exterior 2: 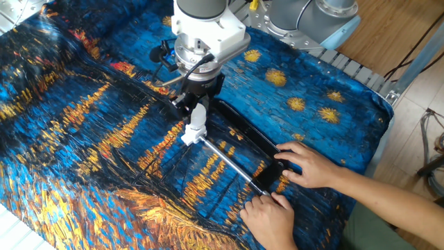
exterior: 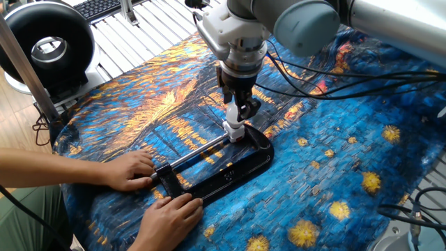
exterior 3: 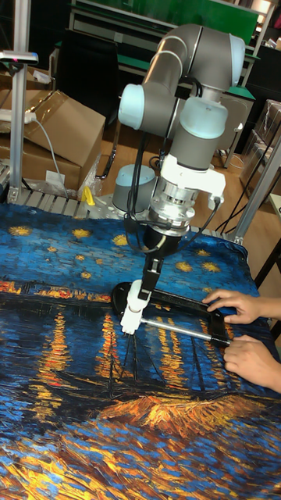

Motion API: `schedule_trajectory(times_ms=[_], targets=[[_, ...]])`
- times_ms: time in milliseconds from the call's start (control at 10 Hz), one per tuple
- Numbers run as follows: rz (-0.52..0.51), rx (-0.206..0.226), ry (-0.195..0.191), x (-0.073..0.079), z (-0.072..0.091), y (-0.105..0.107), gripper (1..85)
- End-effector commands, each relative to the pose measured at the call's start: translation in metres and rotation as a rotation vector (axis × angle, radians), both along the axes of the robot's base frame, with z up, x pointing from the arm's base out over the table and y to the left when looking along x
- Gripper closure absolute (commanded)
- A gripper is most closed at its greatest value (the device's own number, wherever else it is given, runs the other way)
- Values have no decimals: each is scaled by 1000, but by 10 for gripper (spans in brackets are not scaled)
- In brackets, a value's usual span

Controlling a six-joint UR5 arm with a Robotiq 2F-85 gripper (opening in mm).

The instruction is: Install the light bulb by rotating it

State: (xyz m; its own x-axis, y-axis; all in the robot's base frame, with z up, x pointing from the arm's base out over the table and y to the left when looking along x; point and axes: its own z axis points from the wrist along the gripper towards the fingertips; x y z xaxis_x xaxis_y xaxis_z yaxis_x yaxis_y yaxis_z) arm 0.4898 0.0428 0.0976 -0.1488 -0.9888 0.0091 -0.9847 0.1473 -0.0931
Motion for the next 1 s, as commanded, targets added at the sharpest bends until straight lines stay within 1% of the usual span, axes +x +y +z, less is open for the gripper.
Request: schedule_trajectory(times_ms=[0, 400, 700, 800, 900], targets=[[-8, 16, -14, 3, 0, 2, 357], [-2, 15, -19, 4, -1, 2, 393], [-28, 13, -25, 4, 1, 2, 483], [-57, 23, -26, 4, 1, 3, 520], [-73, 35, -23, 3, 0, 5, 537]])
